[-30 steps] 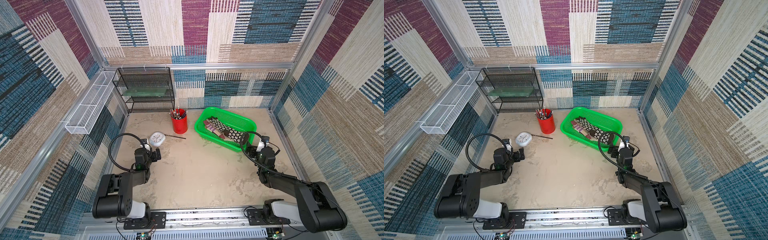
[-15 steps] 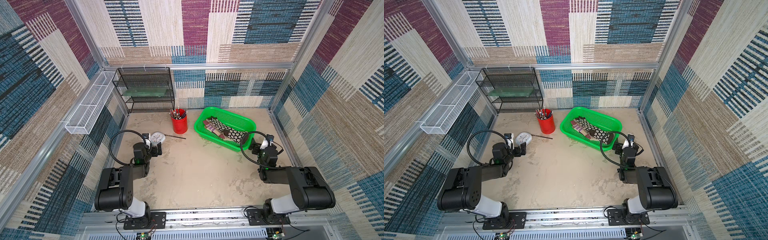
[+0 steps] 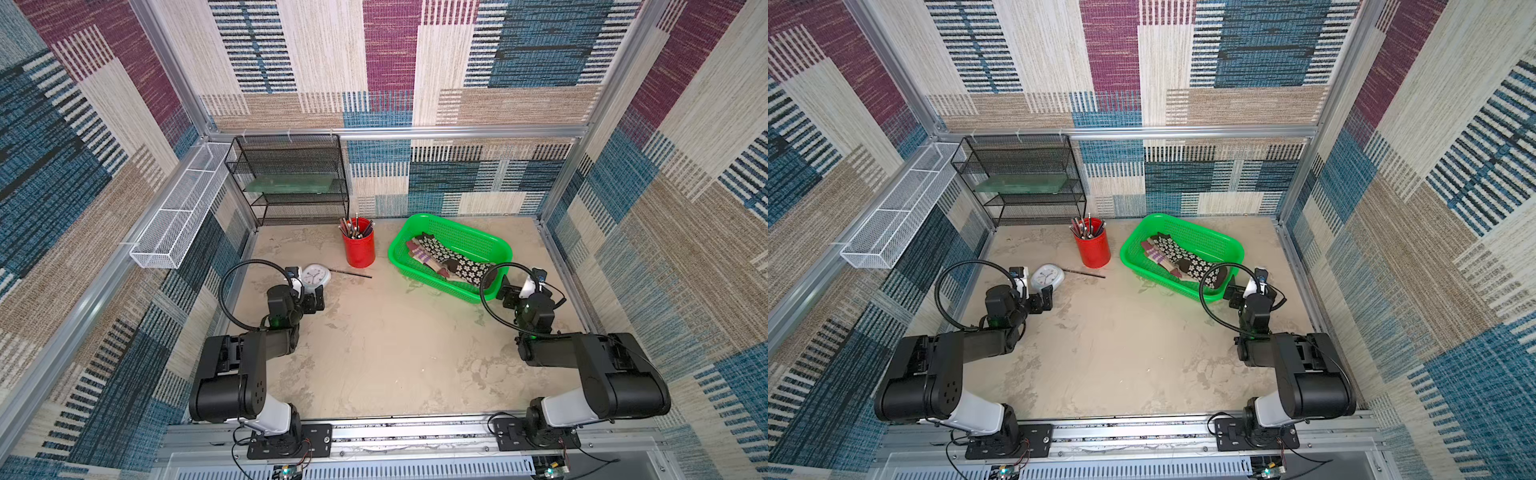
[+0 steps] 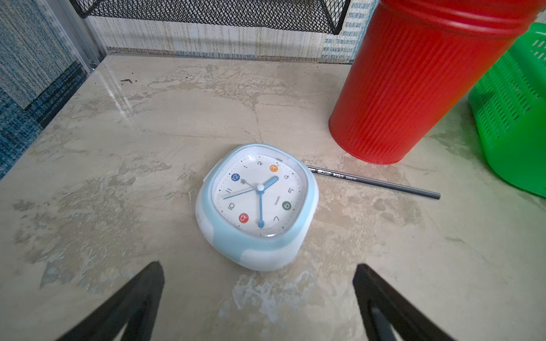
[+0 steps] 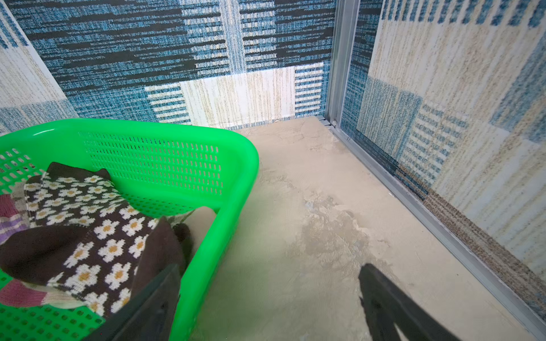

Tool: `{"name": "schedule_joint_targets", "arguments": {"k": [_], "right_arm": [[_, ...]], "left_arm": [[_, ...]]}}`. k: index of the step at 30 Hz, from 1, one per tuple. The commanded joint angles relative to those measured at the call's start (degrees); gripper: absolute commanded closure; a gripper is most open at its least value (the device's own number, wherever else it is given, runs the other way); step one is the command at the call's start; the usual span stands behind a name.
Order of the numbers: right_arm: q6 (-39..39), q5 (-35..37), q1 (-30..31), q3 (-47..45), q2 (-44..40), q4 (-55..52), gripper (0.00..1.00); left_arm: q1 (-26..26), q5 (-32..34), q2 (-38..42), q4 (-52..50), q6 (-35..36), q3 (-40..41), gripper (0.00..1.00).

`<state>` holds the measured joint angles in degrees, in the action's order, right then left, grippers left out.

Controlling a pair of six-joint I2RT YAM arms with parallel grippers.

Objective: Place the socks together as a pair
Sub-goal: Reset both arms

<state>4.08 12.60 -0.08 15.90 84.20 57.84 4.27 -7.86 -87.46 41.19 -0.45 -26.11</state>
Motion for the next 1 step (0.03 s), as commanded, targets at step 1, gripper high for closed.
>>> {"name": "schedule_joint_targets", "arguments": {"k": [1], "right_arm": [[0.15, 0.36, 0.21, 0.04, -0.23, 2.71, 0.04]], "left_arm": [[0.03, -0.67, -0.08, 0.14, 1.26, -0.11, 0.0]]}}
